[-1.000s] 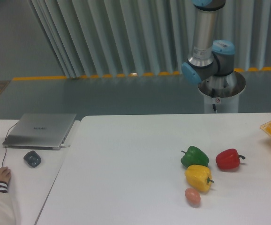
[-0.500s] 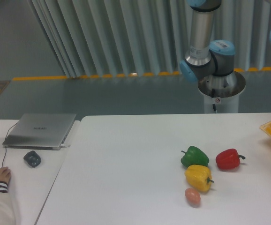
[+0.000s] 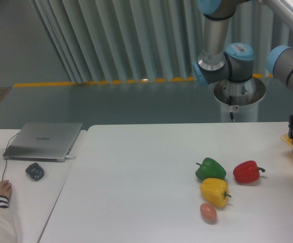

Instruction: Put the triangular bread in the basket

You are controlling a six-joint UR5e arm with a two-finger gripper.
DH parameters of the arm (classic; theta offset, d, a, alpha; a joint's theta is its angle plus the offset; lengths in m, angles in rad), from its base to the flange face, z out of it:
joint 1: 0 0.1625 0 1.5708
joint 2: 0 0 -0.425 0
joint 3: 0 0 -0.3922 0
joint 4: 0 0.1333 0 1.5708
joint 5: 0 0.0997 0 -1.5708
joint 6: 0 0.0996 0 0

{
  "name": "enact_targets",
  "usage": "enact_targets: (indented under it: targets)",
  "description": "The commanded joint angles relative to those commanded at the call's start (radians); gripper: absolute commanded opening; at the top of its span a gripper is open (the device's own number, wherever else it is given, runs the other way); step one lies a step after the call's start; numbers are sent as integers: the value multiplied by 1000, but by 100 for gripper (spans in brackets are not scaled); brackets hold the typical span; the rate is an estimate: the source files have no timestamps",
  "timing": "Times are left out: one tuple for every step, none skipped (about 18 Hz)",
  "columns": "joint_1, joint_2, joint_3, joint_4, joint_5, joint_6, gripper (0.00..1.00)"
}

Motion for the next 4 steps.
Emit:
enact_targets:
  targets:
    - [0,0,0,2,0,0,100]
    - [-2,0,0,2,0,0,100]
    - [-2,2,-2,2,0,2,100]
    - [-2,2,-3,2,0,6,100]
